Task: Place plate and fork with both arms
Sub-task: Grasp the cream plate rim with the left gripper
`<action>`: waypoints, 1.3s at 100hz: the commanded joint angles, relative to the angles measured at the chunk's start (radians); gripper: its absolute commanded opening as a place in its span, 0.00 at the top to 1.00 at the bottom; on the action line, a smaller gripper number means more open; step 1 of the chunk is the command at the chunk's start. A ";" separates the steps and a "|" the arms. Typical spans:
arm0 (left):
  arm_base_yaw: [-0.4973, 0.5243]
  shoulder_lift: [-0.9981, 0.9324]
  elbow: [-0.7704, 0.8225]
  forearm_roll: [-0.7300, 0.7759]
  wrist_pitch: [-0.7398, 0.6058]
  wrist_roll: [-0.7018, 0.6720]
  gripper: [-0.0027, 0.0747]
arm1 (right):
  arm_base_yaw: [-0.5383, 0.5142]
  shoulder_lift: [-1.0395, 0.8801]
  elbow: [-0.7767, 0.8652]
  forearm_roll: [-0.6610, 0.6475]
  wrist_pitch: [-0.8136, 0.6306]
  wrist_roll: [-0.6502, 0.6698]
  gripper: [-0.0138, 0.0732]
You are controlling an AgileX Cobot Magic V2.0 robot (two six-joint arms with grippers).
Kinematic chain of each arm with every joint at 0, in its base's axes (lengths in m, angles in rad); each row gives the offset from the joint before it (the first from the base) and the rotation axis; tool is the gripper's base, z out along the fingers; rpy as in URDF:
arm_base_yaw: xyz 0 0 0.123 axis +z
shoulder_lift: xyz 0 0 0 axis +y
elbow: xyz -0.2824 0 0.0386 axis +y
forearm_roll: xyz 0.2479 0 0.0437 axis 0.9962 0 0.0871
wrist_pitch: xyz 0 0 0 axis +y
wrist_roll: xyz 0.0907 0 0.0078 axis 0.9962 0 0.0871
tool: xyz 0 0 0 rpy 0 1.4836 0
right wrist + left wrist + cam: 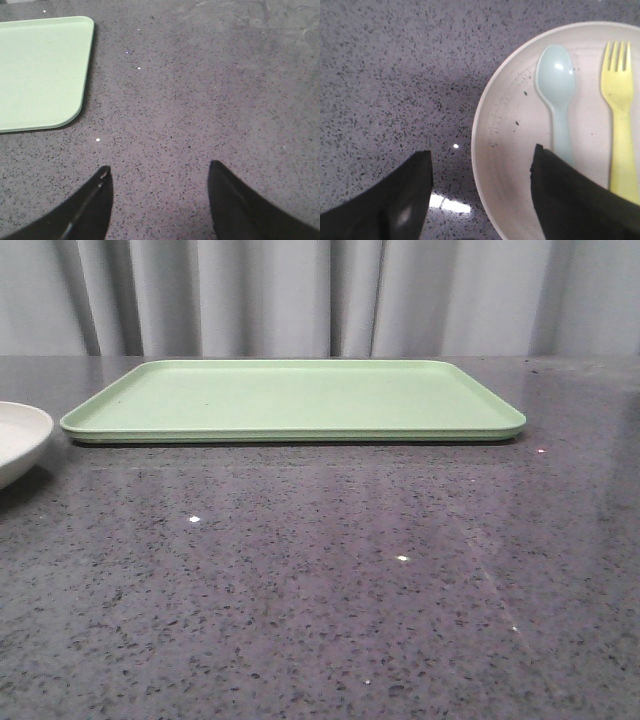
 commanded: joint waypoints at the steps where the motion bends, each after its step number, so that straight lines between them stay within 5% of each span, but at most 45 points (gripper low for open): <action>1: 0.001 0.039 -0.040 0.006 -0.022 -0.002 0.41 | -0.001 0.011 -0.034 -0.009 -0.067 -0.006 0.34; 49: 0.001 0.217 -0.040 0.033 -0.034 0.000 0.43 | -0.001 0.011 -0.034 -0.009 -0.068 -0.006 0.34; 130: 0.001 0.234 -0.040 0.028 -0.047 0.000 0.99 | -0.001 0.011 -0.034 -0.009 -0.068 -0.006 0.34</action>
